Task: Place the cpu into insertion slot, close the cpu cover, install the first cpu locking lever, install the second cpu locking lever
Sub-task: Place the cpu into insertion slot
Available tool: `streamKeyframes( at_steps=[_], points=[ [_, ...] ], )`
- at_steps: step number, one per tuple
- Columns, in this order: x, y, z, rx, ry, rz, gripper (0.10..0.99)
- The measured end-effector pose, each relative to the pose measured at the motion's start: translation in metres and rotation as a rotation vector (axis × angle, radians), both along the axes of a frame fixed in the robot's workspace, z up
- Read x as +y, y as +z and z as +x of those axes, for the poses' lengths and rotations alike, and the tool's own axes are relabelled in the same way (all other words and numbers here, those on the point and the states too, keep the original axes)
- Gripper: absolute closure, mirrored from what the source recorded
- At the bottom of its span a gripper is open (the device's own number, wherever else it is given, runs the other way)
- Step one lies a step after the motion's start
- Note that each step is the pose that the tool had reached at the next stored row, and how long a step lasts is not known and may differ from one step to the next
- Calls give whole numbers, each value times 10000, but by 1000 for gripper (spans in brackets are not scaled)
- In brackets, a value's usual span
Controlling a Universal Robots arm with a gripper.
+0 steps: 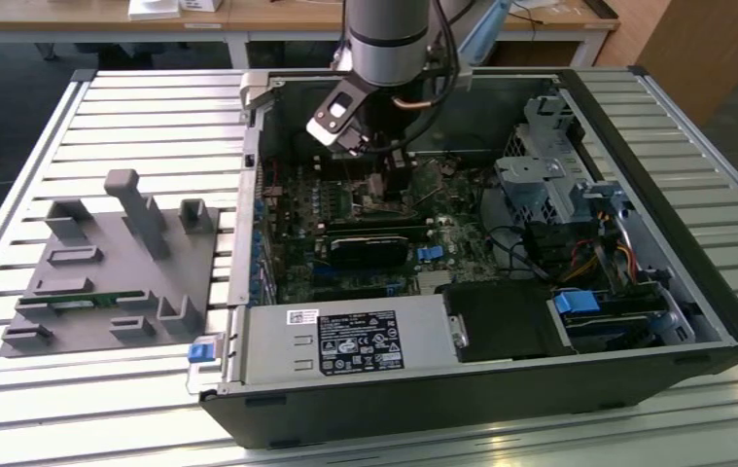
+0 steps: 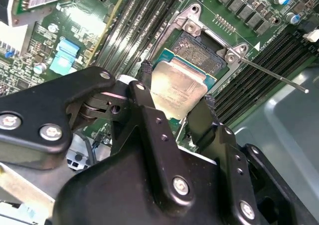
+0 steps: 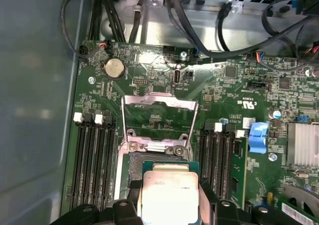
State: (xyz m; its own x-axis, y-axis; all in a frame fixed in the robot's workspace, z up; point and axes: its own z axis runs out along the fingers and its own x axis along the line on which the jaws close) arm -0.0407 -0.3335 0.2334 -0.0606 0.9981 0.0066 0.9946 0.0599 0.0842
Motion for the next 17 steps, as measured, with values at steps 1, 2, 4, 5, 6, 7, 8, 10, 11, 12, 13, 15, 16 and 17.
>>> streamKeyframes(
  at_steps=[1, 2, 4, 5, 6, 7, 8, 10, 11, 12, 13, 15, 16, 17],
  points=[
    [7, -11, 0, -1, -1, 1, 549],
    [17, -23, 0, -2, -2, 2, 549],
    [41, -46, 0, -1, -9, 2, 549],
    [52, -57, 0, -1, -15, 2, 549],
    [63, -67, 0, -1, -21, 1, 549],
    [73, -79, 0, -2, -26, 2, 549],
    [81, -95, 0, -3, -35, 4, 549],
    [91, -129, -4, -1, -74, 2, 549],
    [92, -147, -10, -1, -120, 2, 549],
    [92, -160, -15, -1, -176, 2, 549],
    [92, -173, -18, -1, -234, 2, 549],
    [92, -190, -23, -2, -286, 2, 549],
    [93, -199, -22, -1, -286, 2, 549],
    [95, -209, -22, -1, -287, 2, 549]
  ],
)
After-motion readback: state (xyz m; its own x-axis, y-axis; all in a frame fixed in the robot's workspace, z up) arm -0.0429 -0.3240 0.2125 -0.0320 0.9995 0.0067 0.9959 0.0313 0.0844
